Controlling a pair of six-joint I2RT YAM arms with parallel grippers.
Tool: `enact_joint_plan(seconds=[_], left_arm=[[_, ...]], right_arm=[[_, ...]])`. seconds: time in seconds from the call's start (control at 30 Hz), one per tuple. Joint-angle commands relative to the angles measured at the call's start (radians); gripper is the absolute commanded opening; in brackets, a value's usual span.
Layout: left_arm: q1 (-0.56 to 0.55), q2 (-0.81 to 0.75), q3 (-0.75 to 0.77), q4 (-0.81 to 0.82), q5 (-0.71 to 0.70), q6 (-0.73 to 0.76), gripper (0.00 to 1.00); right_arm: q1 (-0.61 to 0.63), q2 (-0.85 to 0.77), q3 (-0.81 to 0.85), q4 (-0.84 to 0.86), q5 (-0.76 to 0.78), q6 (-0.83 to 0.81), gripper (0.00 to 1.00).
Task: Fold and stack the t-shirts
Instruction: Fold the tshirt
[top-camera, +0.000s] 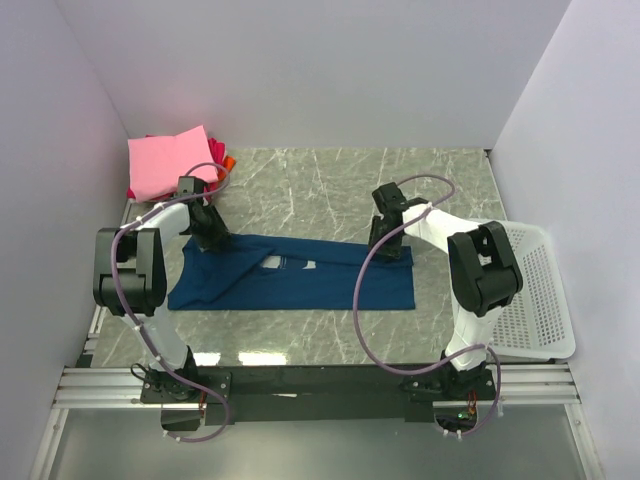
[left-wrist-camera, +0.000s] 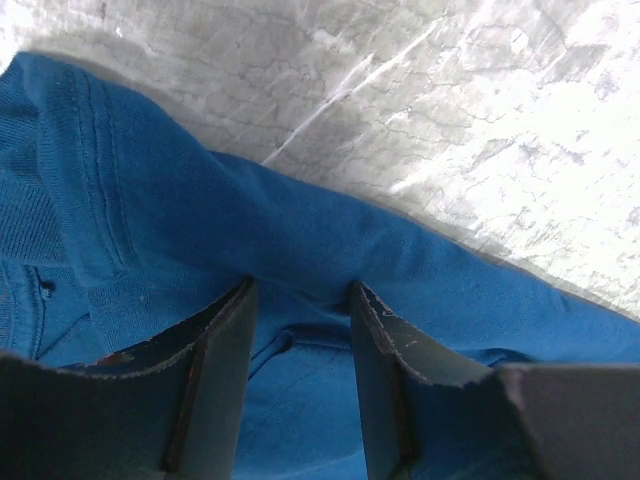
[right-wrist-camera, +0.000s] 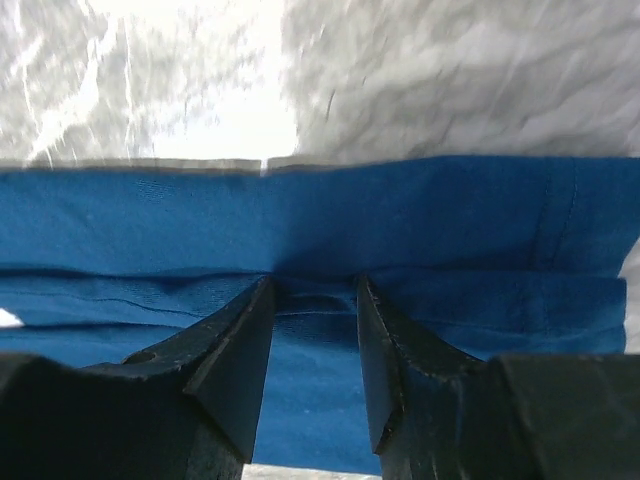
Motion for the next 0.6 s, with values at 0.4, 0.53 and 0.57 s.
enact_joint_plan(seconds=[0.4, 0.53, 0.57], left_arm=[[0.006, -0.019, -0.001, 0.032, 0.044, 0.062, 0.49], [0.006, -0.039, -0.010, 0.046, 0.067, 0.063, 0.50], [0.006, -0.039, -0.010, 0.043, 0.062, 0.063, 0.50]], right_arm=[[0.091, -0.120, -0.071, -0.073, 0.124, 0.099, 0.46], [0.091, -0.135, -0.081, -0.091, 0.161, 0.114, 0.45], [0.091, -0.129, -0.081, -0.093, 0.164, 0.115, 0.46]])
